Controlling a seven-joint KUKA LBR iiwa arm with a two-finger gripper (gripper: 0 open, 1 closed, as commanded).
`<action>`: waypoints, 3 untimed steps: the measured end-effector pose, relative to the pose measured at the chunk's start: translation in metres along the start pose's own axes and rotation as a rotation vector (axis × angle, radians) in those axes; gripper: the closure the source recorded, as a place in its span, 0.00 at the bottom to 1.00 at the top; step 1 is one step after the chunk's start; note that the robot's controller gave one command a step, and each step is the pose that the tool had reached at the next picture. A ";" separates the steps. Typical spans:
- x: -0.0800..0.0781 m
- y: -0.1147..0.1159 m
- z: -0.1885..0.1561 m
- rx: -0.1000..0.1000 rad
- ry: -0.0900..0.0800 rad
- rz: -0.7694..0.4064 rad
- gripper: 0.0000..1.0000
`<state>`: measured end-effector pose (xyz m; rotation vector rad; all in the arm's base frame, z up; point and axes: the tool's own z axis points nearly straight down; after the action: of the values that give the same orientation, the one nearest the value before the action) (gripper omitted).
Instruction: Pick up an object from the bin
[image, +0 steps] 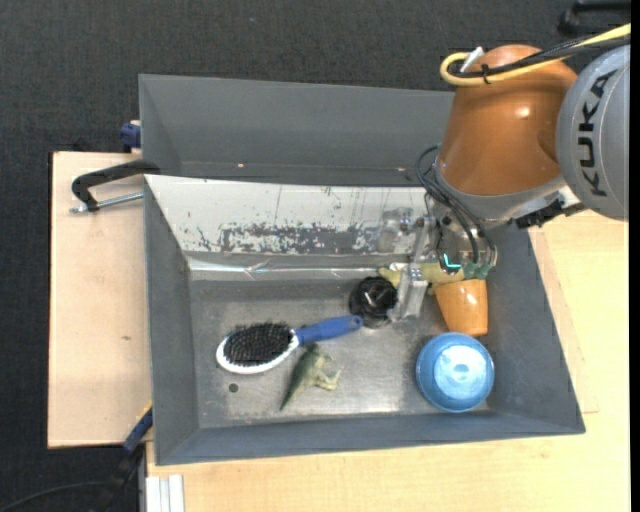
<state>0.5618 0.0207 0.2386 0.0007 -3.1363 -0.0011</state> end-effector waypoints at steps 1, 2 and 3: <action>0.007 0.013 -0.020 -0.002 -0.012 0.118 0.00; 0.035 -0.008 0.120 -0.001 0.002 0.351 0.00; 0.000 0.018 0.167 -0.003 -0.019 0.331 0.00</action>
Offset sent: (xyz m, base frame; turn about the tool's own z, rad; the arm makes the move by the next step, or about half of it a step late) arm -0.0085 0.0116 0.0183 0.1200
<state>0.5607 0.0389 0.0714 -0.5190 -3.1118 -0.0041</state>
